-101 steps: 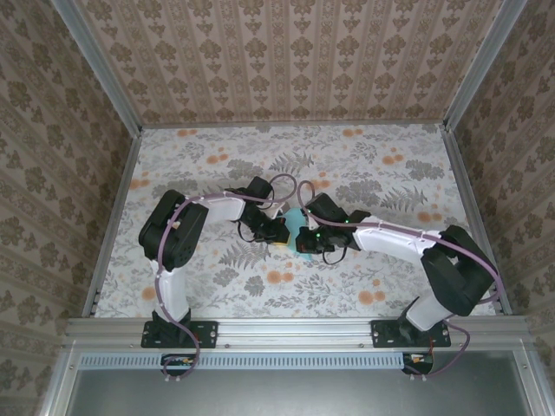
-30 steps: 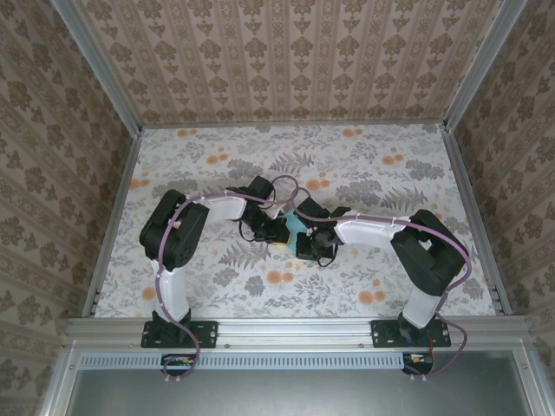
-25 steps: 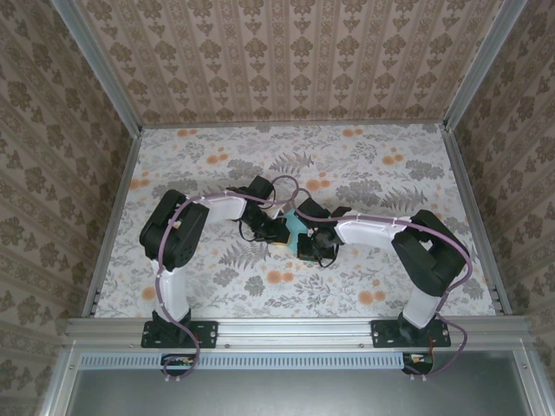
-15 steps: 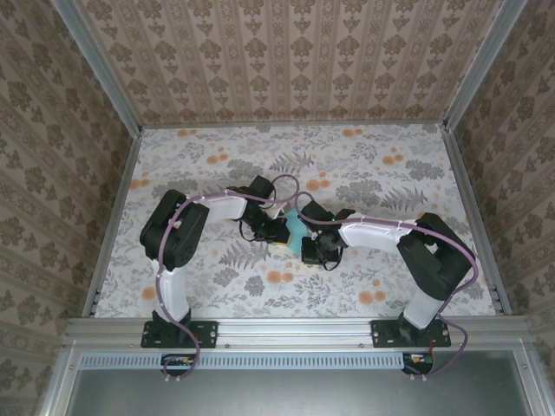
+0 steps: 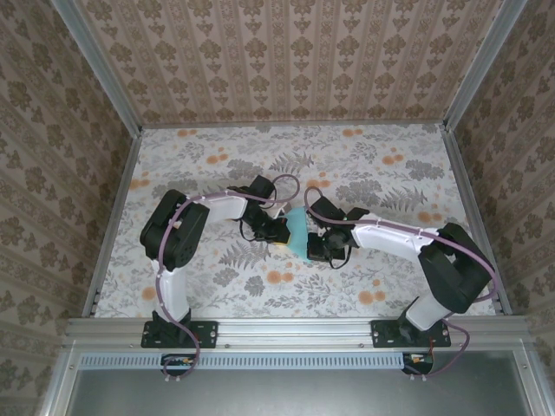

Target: Fold a paper plane with a square sheet of paper (fold left side to right side)

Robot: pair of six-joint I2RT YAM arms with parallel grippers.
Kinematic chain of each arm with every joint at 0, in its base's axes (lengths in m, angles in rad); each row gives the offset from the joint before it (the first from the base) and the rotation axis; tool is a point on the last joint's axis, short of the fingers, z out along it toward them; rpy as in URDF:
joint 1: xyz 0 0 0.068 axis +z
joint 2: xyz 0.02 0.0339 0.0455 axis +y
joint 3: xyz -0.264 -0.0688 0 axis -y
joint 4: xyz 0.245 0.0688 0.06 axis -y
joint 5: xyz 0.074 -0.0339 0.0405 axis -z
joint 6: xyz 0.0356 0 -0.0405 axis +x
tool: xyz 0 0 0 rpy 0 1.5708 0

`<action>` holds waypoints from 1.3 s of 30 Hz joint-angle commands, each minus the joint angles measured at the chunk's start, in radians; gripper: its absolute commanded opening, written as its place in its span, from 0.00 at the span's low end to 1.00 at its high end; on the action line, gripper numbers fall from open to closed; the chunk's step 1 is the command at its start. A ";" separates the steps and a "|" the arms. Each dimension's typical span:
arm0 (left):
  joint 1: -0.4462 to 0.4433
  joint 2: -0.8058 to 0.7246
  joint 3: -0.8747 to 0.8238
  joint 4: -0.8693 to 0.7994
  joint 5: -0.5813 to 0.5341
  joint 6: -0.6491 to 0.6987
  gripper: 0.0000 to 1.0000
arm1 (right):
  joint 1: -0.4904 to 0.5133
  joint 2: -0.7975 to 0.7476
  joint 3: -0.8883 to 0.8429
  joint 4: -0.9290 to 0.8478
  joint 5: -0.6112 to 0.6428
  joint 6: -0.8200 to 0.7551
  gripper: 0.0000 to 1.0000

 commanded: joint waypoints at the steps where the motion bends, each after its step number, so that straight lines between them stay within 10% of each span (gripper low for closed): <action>1: 0.000 0.060 -0.029 -0.088 -0.154 0.017 0.06 | -0.002 0.013 0.012 0.064 -0.047 0.009 0.00; 39: -0.083 -0.115 -0.073 0.060 0.011 -0.042 0.11 | -0.002 0.222 0.034 -0.066 0.036 -0.034 0.00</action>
